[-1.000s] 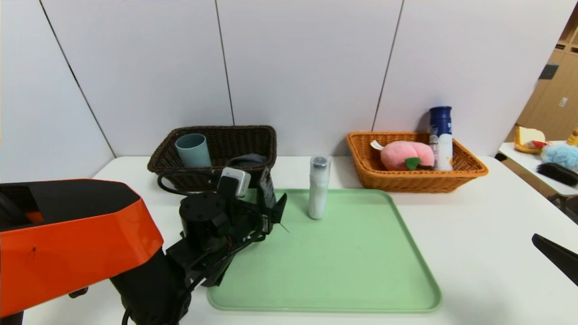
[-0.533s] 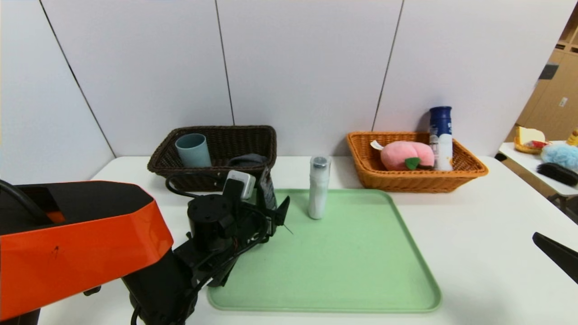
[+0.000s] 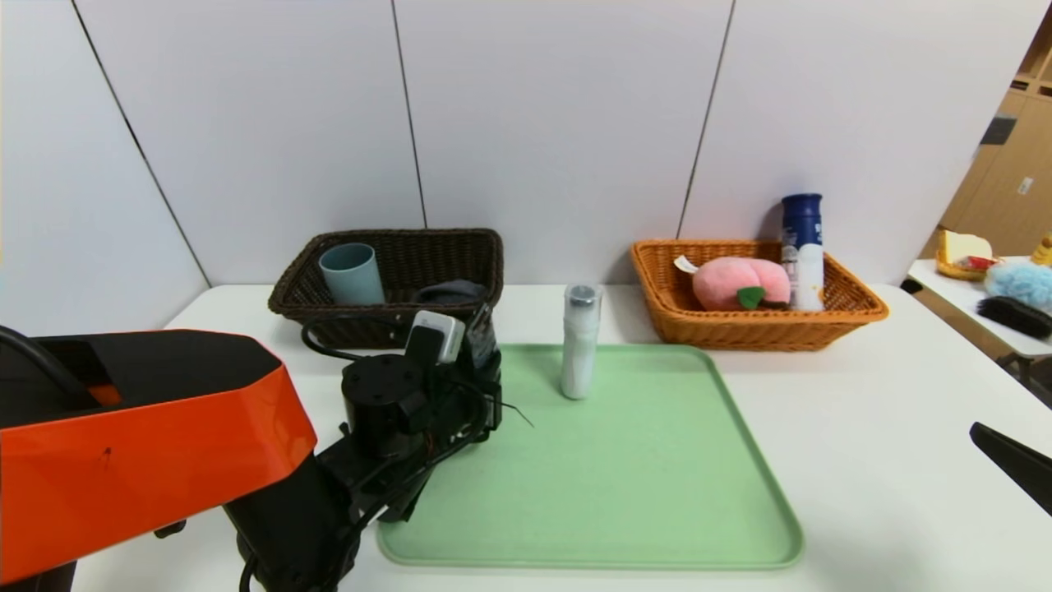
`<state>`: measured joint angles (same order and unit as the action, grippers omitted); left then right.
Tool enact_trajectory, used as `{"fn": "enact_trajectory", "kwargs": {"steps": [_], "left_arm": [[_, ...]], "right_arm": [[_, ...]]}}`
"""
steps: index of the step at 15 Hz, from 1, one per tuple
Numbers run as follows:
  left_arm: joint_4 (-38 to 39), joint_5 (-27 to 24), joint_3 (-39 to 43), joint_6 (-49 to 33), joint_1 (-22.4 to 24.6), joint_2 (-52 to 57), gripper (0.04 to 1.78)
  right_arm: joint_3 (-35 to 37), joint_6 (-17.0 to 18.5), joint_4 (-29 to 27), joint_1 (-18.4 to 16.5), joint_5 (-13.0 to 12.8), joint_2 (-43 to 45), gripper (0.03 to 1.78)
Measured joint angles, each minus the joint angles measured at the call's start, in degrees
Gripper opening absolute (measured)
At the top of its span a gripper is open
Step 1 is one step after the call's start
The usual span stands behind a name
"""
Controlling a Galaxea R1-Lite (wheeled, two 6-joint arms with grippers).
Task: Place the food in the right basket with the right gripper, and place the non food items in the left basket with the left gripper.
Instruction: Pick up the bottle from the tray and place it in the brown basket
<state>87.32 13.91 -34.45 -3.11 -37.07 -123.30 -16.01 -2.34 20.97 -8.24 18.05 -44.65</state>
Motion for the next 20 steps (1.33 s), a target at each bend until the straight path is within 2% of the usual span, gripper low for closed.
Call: {"fn": "enact_trajectory", "kwargs": {"steps": [7, 12, 14, 17, 20], "left_arm": [[-0.5, -0.5, 0.8, 0.0, -0.7, 1.4, 0.44], [-0.3, -3.2, 2.1, 0.7, -4.8, 10.0, 0.44], [-0.4, -4.5, 1.8, 1.4, -4.8, 14.3, 0.44], [-4.9, -9.4, -2.4, 1.7, 2.7, 19.6, 0.44], [-15.3, -16.8, -10.5, 1.7, 11.6, 22.4, 0.44]], "right_arm": [[-0.3, 0.0, 0.0, 0.0, 0.1, -0.1, 1.70], [-0.3, -0.1, 0.0, 0.0, 0.1, -0.3, 1.70], [-0.3, 0.0, 0.0, 0.0, 0.1, -0.3, 1.70], [-0.3, -0.1, 0.0, 0.0, 0.1, -0.3, 1.70], [-0.5, 0.0, 0.0, 0.0, 0.1, -0.2, 1.70]]}}
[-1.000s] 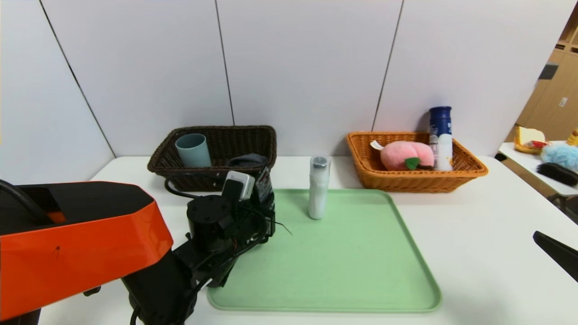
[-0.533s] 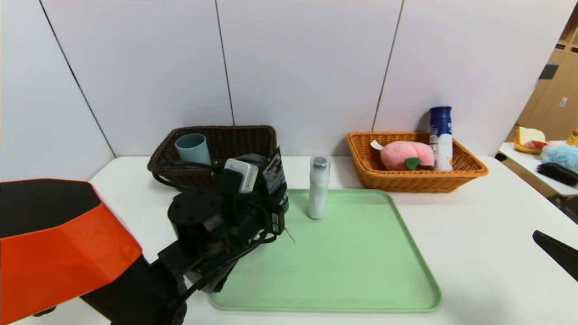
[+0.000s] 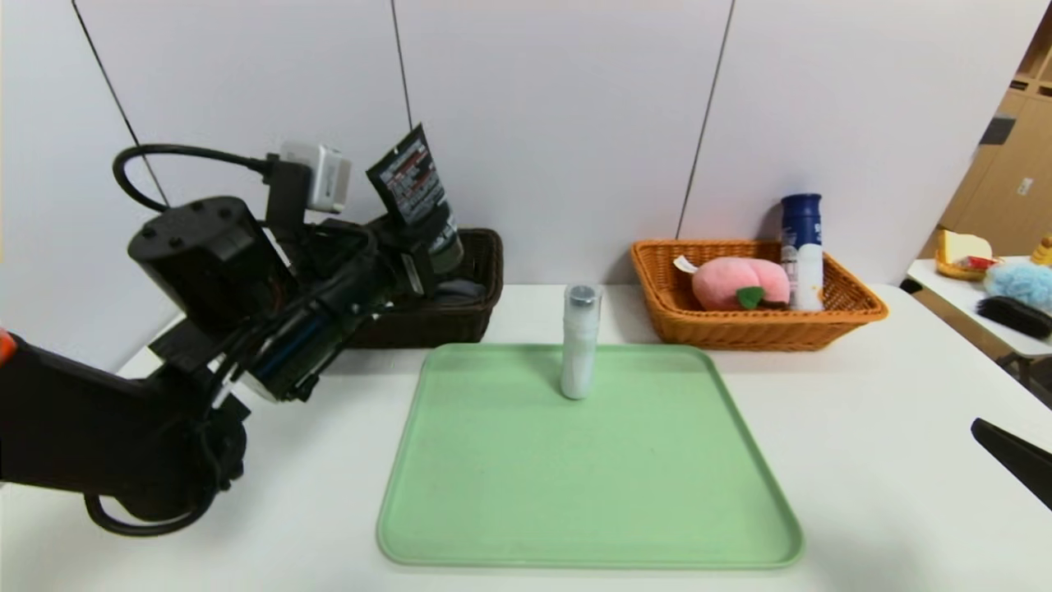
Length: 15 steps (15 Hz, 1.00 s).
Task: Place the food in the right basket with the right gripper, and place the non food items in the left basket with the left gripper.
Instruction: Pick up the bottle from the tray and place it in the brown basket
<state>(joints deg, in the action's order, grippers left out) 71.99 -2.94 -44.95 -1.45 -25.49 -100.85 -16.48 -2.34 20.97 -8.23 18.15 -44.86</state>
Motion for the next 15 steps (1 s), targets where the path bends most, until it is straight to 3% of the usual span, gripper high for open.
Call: {"fn": "enact_trajectory", "kwargs": {"steps": [2, 6, 15], "left_arm": [[-7.5, -2.6, -5.8, 0.0, 4.0, -0.4, 0.44], [-17.8, -3.1, -15.5, 4.5, 8.2, -6.4, 0.44], [-28.4, -3.8, -23.0, 17.0, 10.6, -15.7, 0.44]], "right_arm": [[0.0, 0.0, 0.0, 0.0, 0.0, 0.1, 1.70], [-0.2, 0.0, 0.1, 0.0, 0.0, 0.3, 1.70], [0.0, -0.1, -0.1, 0.0, -0.2, 1.9, 1.70]]}}
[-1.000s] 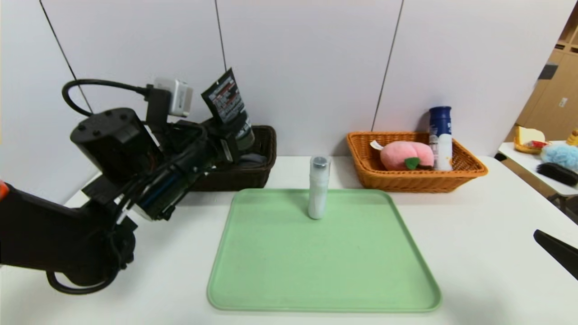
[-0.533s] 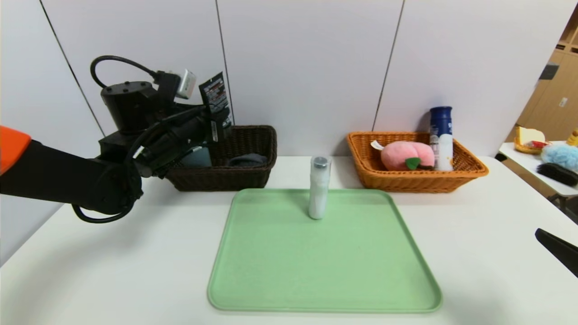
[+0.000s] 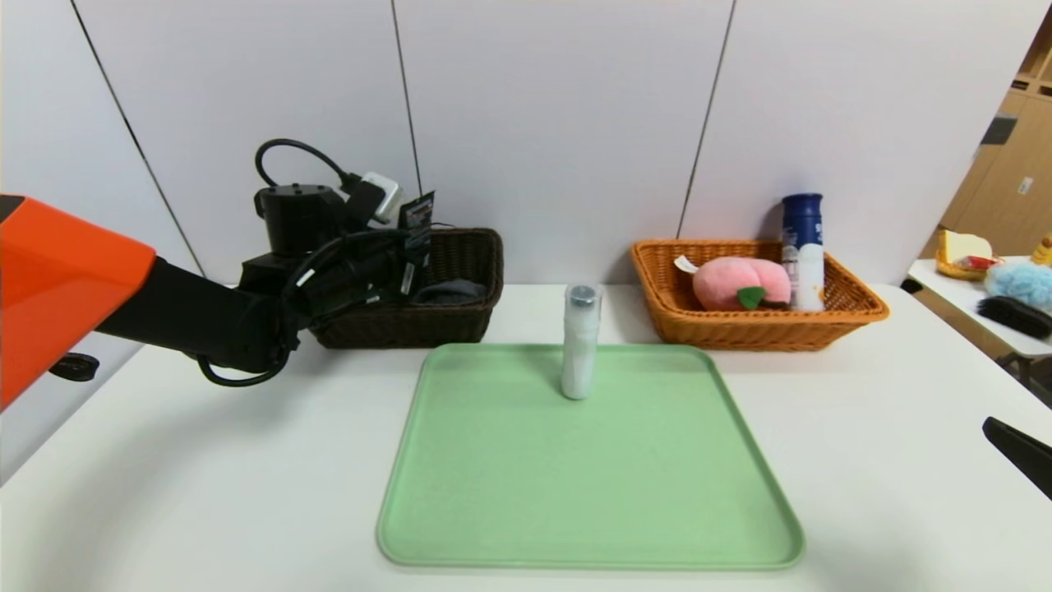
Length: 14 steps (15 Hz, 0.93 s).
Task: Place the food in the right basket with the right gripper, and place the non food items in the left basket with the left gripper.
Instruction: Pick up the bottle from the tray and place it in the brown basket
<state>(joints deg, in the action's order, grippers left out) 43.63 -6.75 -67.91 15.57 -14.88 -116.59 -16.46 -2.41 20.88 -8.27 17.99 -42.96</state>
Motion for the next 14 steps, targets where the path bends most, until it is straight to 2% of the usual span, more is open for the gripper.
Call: {"fn": "enact_trajectory", "kwargs": {"steps": [3, 5, 8, 12, 14], "left_arm": [[-0.8, 0.1, 0.0, 0.2, 0.0, 0.2, 0.44], [1.0, 0.0, 0.0, 0.1, 0.0, 0.4, 0.73], [1.9, 0.0, 0.2, 0.1, 0.0, 0.8, 1.04], [2.0, -0.6, 0.0, -0.1, -0.6, 2.9, 1.31], [3.3, -1.6, -0.1, -2.1, -3.7, 5.9, 1.40]], "right_arm": [[0.2, 0.0, 0.0, 0.0, 0.1, 0.2, 1.70], [0.2, 0.0, 0.0, 0.0, 0.1, 0.2, 1.70], [0.2, 0.0, 0.0, 0.0, 0.1, 0.2, 1.70], [0.1, 0.0, 0.0, 0.0, 0.1, 0.3, 1.70], [0.2, 0.0, 0.0, 0.0, 0.0, 0.5, 1.70]]}}
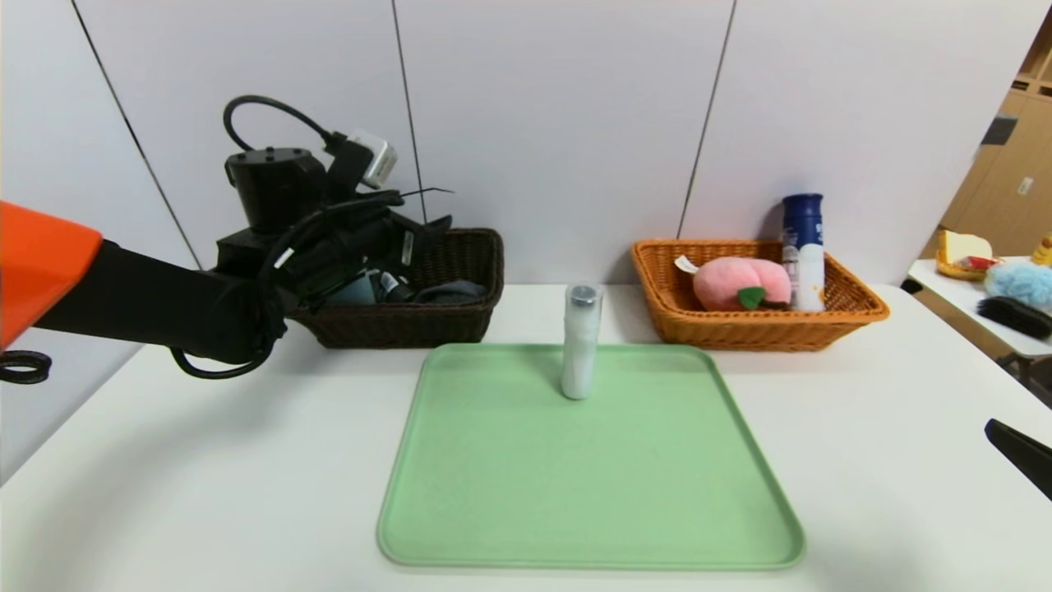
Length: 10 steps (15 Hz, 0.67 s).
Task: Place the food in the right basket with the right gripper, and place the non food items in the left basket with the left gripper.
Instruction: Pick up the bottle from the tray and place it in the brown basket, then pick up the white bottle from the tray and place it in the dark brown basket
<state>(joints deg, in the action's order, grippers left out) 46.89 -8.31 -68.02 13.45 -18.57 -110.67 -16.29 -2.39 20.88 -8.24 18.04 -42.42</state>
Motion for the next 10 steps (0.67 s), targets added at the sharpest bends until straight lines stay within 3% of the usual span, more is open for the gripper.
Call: {"fn": "enact_trajectory", "kwargs": {"steps": [4, 10], "left_arm": [[6.0, 0.0, 5.8, -8.3, -10.2, 7.0, 1.52], [23.8, 0.2, 23.5, -10.1, -17.9, 9.1, 1.62]], "right_arm": [[0.3, 0.0, 0.0, 0.0, -0.1, 0.2, 1.70], [0.8, 0.1, 0.0, 0.0, 0.0, 0.9, 1.70]]}}
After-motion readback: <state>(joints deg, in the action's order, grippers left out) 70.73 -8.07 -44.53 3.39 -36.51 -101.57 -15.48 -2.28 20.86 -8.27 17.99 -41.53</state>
